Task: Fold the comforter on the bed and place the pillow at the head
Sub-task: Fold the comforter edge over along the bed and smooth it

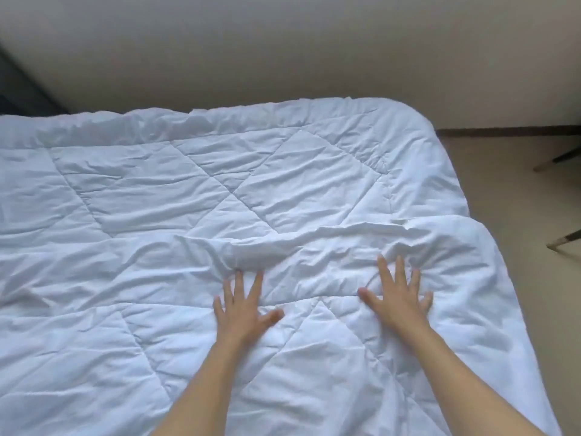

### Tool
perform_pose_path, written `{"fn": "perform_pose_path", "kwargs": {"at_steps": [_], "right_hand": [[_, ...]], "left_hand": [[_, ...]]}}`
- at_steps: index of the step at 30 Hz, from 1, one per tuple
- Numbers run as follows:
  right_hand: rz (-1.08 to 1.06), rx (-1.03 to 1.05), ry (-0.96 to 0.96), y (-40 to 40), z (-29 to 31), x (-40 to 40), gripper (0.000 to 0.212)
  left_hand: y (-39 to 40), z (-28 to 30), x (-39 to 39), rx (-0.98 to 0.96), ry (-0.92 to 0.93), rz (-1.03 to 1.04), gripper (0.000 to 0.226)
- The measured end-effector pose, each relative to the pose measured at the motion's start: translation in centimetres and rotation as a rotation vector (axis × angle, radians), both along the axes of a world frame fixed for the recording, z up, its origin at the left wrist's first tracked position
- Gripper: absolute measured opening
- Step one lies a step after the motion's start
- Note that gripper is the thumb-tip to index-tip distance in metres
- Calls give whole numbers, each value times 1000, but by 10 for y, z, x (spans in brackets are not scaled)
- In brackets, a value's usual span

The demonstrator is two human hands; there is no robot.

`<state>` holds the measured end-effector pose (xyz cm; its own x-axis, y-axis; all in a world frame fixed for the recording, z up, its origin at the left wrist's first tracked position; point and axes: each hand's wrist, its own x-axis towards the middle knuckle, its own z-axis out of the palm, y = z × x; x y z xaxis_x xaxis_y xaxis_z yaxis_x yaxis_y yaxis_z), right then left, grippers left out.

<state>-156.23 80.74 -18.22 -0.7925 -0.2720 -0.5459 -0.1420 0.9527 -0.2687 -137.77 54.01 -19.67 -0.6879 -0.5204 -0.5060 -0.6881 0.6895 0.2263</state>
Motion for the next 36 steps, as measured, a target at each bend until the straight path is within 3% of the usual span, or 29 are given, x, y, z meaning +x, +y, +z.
{"fn": "perform_pose_path", "kwargs": {"at_steps": [6, 12, 16, 25, 31, 36], "right_hand": [[109, 92, 215, 11, -60, 13, 90], [122, 118, 83, 9, -49, 2, 92], [100, 68, -10, 2, 2, 2, 90], [111, -227, 255, -20, 170, 81, 87], [197, -325, 494, -6, 292, 188, 87], [236, -357, 632, 27, 366, 297, 87]], "left_hand": [[9, -53, 6, -200, 101, -9, 100], [9, -37, 2, -162, 49, -14, 99], [11, 11, 3, -76, 67, 10, 97], [36, 186, 45, -291, 481, -8, 95], [67, 308, 156, -414, 583, -22, 94], [106, 370, 270, -458, 724, -25, 93]]}}
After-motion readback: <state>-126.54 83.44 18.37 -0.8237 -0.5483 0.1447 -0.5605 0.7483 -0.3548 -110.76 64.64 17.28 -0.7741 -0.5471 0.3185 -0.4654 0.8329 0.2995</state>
